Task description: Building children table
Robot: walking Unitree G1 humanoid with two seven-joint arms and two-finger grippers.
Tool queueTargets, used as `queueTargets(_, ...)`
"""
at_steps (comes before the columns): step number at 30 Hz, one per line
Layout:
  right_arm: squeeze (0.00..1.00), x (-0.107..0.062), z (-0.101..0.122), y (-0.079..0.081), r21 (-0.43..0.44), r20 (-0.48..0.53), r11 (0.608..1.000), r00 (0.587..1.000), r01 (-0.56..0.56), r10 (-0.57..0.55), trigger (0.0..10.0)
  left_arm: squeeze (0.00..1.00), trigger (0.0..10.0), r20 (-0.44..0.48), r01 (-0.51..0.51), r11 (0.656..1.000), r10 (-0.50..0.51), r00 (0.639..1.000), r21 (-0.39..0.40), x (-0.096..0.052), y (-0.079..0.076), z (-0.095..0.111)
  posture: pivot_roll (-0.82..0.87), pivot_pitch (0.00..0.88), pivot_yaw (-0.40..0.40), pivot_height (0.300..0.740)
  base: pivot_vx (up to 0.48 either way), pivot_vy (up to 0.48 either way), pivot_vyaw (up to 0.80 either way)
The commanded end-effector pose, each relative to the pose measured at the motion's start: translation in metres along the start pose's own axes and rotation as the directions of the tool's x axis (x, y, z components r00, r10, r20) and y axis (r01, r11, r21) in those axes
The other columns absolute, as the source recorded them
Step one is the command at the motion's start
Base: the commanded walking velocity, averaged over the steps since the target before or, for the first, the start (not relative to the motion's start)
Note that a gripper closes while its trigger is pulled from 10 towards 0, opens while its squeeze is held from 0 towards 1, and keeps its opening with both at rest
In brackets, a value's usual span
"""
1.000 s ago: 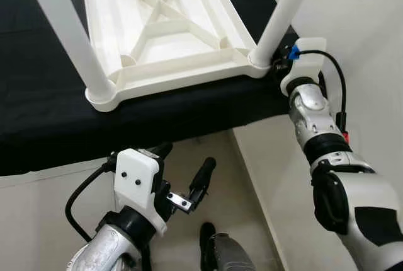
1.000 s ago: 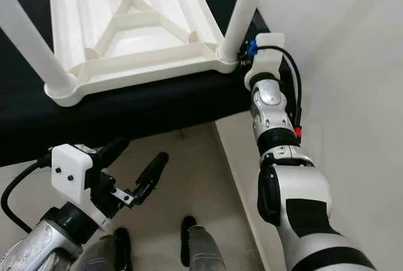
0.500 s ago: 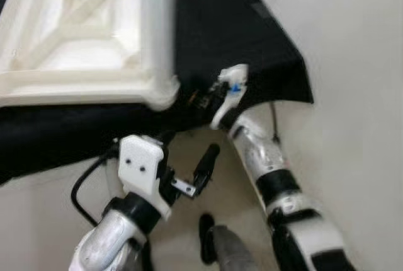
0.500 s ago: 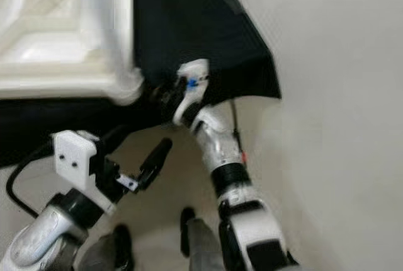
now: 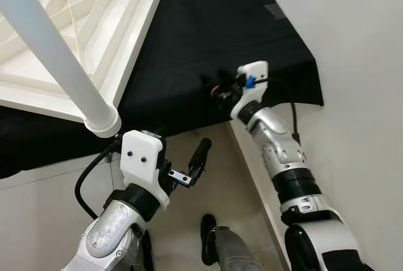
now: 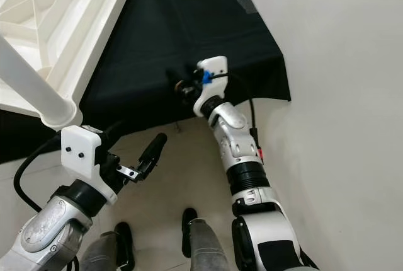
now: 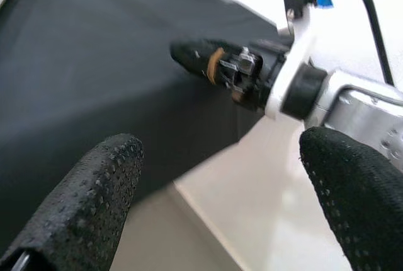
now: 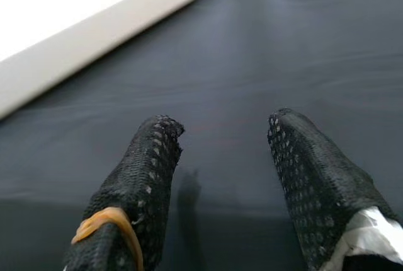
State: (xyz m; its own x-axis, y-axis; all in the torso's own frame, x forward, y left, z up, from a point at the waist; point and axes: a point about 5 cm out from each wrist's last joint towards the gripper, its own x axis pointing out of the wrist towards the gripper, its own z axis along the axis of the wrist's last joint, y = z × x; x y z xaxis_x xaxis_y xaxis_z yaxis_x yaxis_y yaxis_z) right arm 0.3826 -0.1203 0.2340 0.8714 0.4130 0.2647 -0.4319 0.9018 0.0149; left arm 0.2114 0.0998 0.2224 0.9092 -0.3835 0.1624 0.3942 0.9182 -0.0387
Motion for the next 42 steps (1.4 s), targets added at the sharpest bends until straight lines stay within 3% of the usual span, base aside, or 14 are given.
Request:
queueTargets(1,0.00,-0.007,0.000,-0.005,0.006,-0.011,0.999,0.998,0.054,-0.054,10.0,0.00,10.0,-0.011,-0.052,0.998,0.053,0.999,0.019,0.003,0.011,-0.004,0.05,0.339,-0.112,0.740,0.000,0.000,0.00)
queueTargets(4,0.00,-0.016,0.008,-0.013,-0.030,0.039,0.985,0.985,0.168,-0.167,10.0,0.00,10.0,0.037,-0.098,0.992,0.095,0.995,0.086,0.020,0.031,0.004,0.06,0.308,-0.105,0.740,0.000,0.000,0.00)
queueTargets(5,0.00,-0.016,0.008,-0.013,-0.030,0.039,0.985,0.985,0.168,-0.167,10.0,0.00,10.0,0.037,-0.098,0.992,0.095,0.995,0.086,0.020,0.031,0.004,0.06,0.308,-0.105,0.740,0.000,0.000,0.00)
queueTargets(6,0.00,-0.019,0.012,-0.016,-0.044,0.103,0.974,0.971,0.221,-0.216,10.0,0.00,10.0,0.075,-0.118,0.986,0.109,0.991,0.119,0.029,0.040,0.011,0.06,0.291,-0.100,0.740,0.000,0.000,0.00)
queueTargets(7,0.00,-0.019,0.012,-0.016,-0.044,0.103,0.974,0.971,0.221,-0.216,10.0,0.00,10.0,0.075,-0.118,0.986,0.109,0.991,0.119,0.029,0.040,0.011,0.06,0.291,-0.100,0.740,0.000,0.000,0.00)
queueTargets(10,0.00,-0.020,0.015,-0.014,-0.046,0.175,0.959,0.948,0.279,-0.267,10.0,0.00,10.0,0.152,-0.141,0.977,0.118,0.981,0.157,0.051,0.055,0.026,0.06,0.255,-0.087,0.740,0.000,0.000,0.00)
queueTargets(16,0.00,-0.021,0.011,-0.007,-0.060,0.158,0.958,0.951,0.279,-0.267,10.0,0.00,10.0,0.169,-0.120,0.980,0.093,0.981,0.157,0.062,0.057,0.030,0.06,0.215,-0.073,0.740,0.000,0.000,0.00)
queueTargets(19,0.00,-0.024,0.011,0.000,-0.042,0.154,0.960,0.951,0.278,-0.269,10.0,0.00,10.0,0.184,-0.097,0.987,0.074,0.980,0.124,0.079,0.061,0.031,0.06,0.188,-0.064,0.740,0.000,0.000,0.00)
queueTargets(23,0.00,-0.024,0.012,0.001,-0.038,0.160,0.959,0.949,0.281,-0.272,10.0,0.00,10.0,0.191,-0.099,0.987,0.073,0.979,0.125,0.085,0.063,0.031,0.06,0.177,-0.062,0.740,0.000,0.000,0.00)
queueTargets(24,0.00,-0.024,0.012,0.006,-0.032,0.166,0.962,0.951,0.271,-0.262,10.0,0.00,10.0,0.197,-0.097,0.986,0.070,0.978,0.135,0.096,0.066,0.031,0.05,0.153,-0.051,0.740,0.000,0.000,0.00)
queueTargets(26,0.00,-0.026,0.011,0.009,-0.025,0.171,0.965,0.952,0.261,-0.253,10.0,0.00,10.0,0.203,-0.086,0.987,0.058,0.977,0.133,0.104,0.065,0.032,0.05,0.139,-0.042,0.740,0.000,0.000,0.52)
queueTargets(34,0.00,-0.030,0.008,0.014,-0.030,0.150,0.963,0.954,0.267,-0.260,10.0,0.00,10.0,0.212,-0.073,0.992,0.050,0.976,0.101,0.107,0.064,0.032,0.05,0.121,-0.038,0.740,0.000,0.000,0.75)
queueTargets(42,0.00,-0.030,0.004,0.013,-0.001,0.128,0.952,0.945,0.305,-0.302,10.0,0.00,10.0,0.216,-0.042,0.990,0.012,0.976,0.133,0.108,0.058,0.027,0.05,0.111,-0.041,0.740,0.000,0.000,0.29)
